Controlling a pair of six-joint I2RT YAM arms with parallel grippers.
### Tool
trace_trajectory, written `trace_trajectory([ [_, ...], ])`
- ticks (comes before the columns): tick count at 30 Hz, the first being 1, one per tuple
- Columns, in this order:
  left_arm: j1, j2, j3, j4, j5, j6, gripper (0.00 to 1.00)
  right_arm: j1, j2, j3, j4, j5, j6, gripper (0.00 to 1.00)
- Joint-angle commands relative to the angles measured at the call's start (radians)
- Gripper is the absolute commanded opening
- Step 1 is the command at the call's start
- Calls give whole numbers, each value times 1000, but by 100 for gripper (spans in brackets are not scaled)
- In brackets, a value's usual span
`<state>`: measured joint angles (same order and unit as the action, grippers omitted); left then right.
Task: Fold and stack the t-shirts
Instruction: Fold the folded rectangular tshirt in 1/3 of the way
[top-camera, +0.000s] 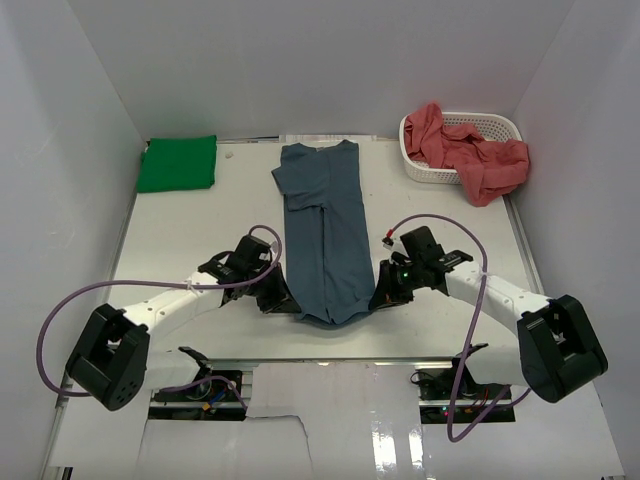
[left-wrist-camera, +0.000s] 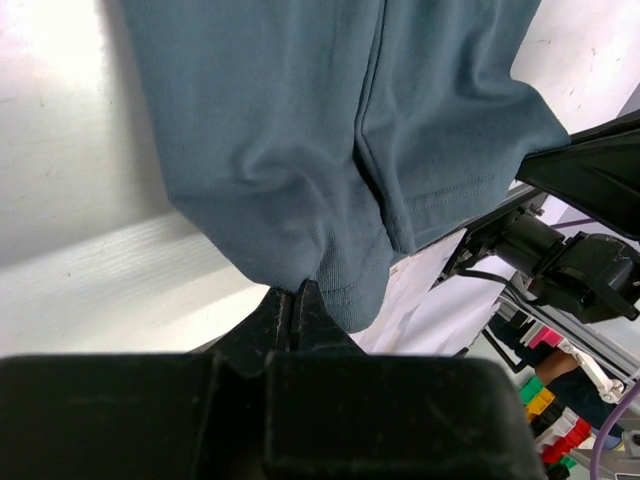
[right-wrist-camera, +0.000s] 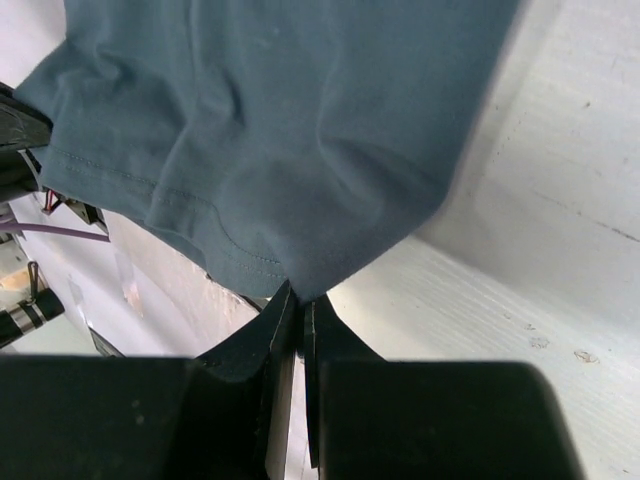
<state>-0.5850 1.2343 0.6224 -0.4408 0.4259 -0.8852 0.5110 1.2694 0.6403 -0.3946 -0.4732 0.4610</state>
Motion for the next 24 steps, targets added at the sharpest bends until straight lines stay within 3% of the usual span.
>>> trace_trajectory([
  [1, 1, 19, 45, -10, -16, 14, 0, 3, 22, 64, -18, -7, -18, 8],
  [14, 122, 62, 109, -36, 10, 72, 0, -46, 105, 211, -55, -33, -70, 8],
  [24, 174, 192, 255, -44, 30, 130, 0, -71, 225, 375, -95, -24, -104, 8],
])
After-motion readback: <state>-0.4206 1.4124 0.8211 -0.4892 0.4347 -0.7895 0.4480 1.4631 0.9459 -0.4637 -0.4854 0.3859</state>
